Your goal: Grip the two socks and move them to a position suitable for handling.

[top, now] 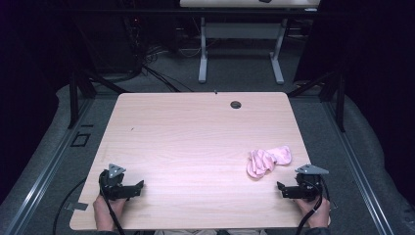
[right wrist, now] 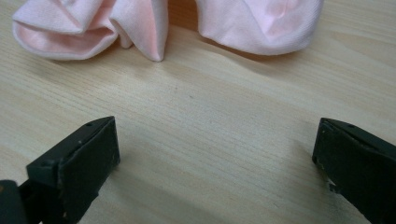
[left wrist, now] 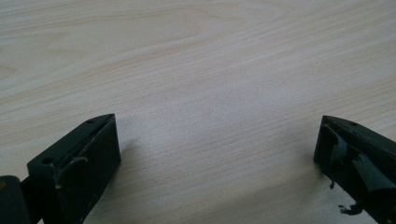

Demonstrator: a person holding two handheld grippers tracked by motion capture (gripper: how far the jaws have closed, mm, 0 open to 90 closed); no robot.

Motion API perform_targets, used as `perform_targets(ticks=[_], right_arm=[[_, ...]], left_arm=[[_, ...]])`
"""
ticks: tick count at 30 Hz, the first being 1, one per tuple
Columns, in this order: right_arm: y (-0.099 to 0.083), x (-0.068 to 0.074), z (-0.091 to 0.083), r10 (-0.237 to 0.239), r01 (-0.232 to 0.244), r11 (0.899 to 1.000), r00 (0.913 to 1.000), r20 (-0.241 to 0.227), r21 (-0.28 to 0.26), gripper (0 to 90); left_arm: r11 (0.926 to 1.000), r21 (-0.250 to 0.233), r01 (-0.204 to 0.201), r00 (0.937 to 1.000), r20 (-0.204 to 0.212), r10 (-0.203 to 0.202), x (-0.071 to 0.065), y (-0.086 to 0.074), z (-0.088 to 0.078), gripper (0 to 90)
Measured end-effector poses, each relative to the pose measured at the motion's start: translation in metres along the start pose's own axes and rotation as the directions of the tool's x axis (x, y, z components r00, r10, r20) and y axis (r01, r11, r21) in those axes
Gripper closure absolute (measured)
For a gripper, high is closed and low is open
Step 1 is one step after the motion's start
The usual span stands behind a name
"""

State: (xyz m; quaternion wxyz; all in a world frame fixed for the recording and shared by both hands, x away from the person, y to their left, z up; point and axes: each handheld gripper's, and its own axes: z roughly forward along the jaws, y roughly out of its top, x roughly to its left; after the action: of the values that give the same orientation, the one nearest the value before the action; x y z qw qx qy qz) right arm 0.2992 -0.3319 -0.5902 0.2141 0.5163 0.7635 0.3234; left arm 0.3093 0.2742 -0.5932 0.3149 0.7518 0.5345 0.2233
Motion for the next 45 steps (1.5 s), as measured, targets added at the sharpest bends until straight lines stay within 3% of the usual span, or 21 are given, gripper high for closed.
perform_targets(ticks=[15, 21, 22, 27, 29, 32, 33, 34, 38, 39, 40, 41, 42, 45], right_arm=[[0.002, -0.001, 0.001, 0.003, -0.003, 1.0, 1.0, 0.002, 0.01, 0.0], [0.006, -0.003, 0.0, 0.015, -0.014, 0.999, 0.9998, -0.012, 0.044, 0.0], [0.008, -0.004, -0.005, 0.05, -0.049, 0.999, 0.9982, -0.032, 0.022, 0.0], [0.025, 0.002, -0.024, 0.043, -0.044, 0.999, 0.9981, -0.045, -0.022, 0.0], [0.044, 0.011, -0.034, 0.008, -0.012, 0.999, 0.9968, -0.08, -0.051, 0.0], [0.066, 0.027, -0.036, -0.065, 0.061, 0.997, 0.9925, -0.104, -0.044, 0.6], [0.066, 0.027, -0.036, -0.065, 0.061, 0.997, 0.9925, -0.104, -0.044, 0.6], [0.08, 0.038, -0.032, -0.117, 0.114, 0.993, 0.9859, -0.12, -0.03, 2.1], [0.101, 0.057, -0.009, -0.19, 0.194, 0.981, 0.967, -0.17, 0.01, 8.5], [0.101, 0.057, -0.009, -0.19, 0.194, 0.981, 0.967, -0.17, 0.01, 8.5], [0.108, 0.063, 0.006, -0.206, 0.219, 0.975, 0.9586, -0.197, 0.047, 13.3], [0.108, 0.063, 0.006, -0.206, 0.219, 0.975, 0.9586, -0.197, 0.047, 13.3], [0.11, 0.066, 0.023, -0.211, 0.232, 0.969, 0.9562, -0.203, 0.086, 16.3], [0.111, 0.067, 0.036, -0.19, 0.22, 0.967, 0.9594, -0.208, 0.129, 22.2]], left_arm=[[1.0, -0.001, 0.003, 1.0, -0.006, -0.003, 0.0, 0.0, 0.0, 0.3], [1.0, 0.001, 0.004, 1.0, -0.004, -0.004, 0.0, 0.0, 0.0, 0.4], [1.0, 0.0, 0.002, 1.0, -0.004, -0.002, 0.0, 0.0, 0.0, 0.4], [1.0, 0.0, 0.004, 1.0, -0.007, -0.004, 0.0, 0.0, 0.0, 0.4], [1.0, -0.002, 0.01, 0.9999, -0.009, -0.01, 0.0, 0.0, 0.0, 0.4], [0.9999, -0.002, 0.012, 0.9999, -0.012, -0.012, 0.0, 0.0, 0.0, 0.5], [0.9999, -0.002, 0.012, 0.9999, -0.012, -0.012, 0.0, 0.0, 0.0, 0.5], [0.9999, -0.002, 0.012, 0.9999, -0.012, -0.012, 0.0, 0.0, 0.0, 0.5], [0.9999, -0.003, 0.011, 0.9999, -0.012, -0.012, 0.0, 0.0, 0.0, 0.6], [0.9999, -0.003, 0.012, 0.9999, -0.012, -0.012, 0.0, 0.0, 0.0, 0.6], [0.9999, -0.003, 0.012, 0.9999, -0.011, -0.012, 0.0, 0.0, 0.0, 0.7], [0.9999, -0.003, 0.012, 0.9999, -0.011, -0.012, 0.0, 0.0, 0.0, 0.7], [0.9999, -0.003, 0.012, 0.9999, -0.011, -0.012, 0.0, 0.0, 0.0, 0.7], [0.9999, -0.002, 0.012, 0.9999, -0.011, -0.012, 0.0, 0.0, 0.0, 0.7]])
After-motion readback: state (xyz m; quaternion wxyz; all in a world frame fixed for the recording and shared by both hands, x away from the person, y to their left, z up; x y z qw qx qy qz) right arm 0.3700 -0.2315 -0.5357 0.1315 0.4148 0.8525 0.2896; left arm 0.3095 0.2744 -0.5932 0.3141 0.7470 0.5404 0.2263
